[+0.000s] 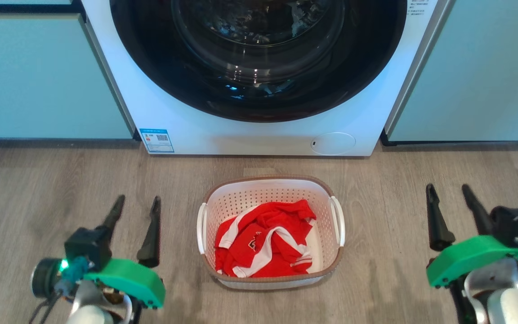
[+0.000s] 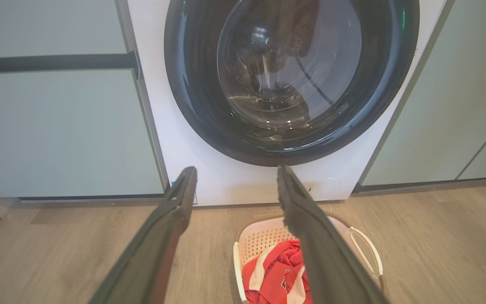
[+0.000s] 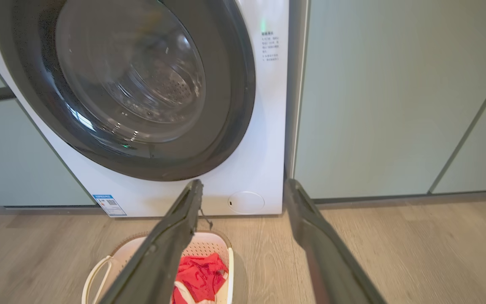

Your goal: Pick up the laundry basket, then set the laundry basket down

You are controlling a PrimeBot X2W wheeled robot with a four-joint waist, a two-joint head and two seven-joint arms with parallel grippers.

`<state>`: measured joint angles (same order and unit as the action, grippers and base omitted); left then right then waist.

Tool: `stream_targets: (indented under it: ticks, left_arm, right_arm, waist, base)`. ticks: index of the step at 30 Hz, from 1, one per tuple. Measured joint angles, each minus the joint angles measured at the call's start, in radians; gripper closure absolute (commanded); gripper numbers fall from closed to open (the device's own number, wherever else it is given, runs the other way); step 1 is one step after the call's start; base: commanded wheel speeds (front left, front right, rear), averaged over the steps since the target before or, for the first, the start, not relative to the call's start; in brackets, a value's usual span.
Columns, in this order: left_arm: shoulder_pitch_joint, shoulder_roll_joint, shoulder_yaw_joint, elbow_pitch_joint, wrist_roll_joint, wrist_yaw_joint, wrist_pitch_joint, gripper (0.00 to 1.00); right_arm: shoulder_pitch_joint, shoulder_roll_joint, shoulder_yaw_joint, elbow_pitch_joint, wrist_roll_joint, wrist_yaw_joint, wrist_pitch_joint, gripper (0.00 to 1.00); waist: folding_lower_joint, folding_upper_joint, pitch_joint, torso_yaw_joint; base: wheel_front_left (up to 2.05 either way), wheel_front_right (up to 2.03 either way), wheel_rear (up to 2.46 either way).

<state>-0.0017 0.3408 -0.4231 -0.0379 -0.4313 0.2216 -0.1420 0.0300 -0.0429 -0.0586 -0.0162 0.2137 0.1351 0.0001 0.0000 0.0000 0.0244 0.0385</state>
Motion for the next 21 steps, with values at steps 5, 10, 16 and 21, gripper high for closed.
stream_targets:
  ticks: [5, 10, 16, 21]
  left_arm:
    - [0.042, -0.023, -0.019, 0.063, -0.009, -0.001, 0.001, 1.00]
    - [0.045, -0.030, -0.011, 0.072, -0.059, -0.011, 0.010, 1.00]
    - [0.045, -0.037, 0.012, 0.083, -0.109, -0.028, 0.018, 1.00]
    - [0.045, -0.045, 0.021, 0.092, -0.157, -0.039, 0.026, 1.00]
  right_arm:
    - [0.024, 0.005, 0.002, 0.073, 0.009, 0.000, 0.000, 1.00]
    - [0.030, 0.006, 0.002, 0.081, 0.067, 0.000, 0.000, 1.00]
    - [0.030, 0.006, 0.002, 0.090, 0.124, 0.000, 0.005, 1.00]
    - [0.029, 0.005, 0.001, 0.100, 0.181, 0.000, 0.009, 1.00]
  waist:
    - [0.0000, 0.0000, 0.000, -0.001]
    - [0.0000, 0.0000, -0.001, -0.002]
    - [0.0000, 0.0000, -0.002, -0.004]
    - [0.0000, 0.0000, -0.003, -0.005]
  base:
    - [0.00, 0.00, 0.00]
    - [0.00, 0.00, 0.00]
    - [0.00, 0.00, 0.00]
    - [0.00, 0.00, 0.00]
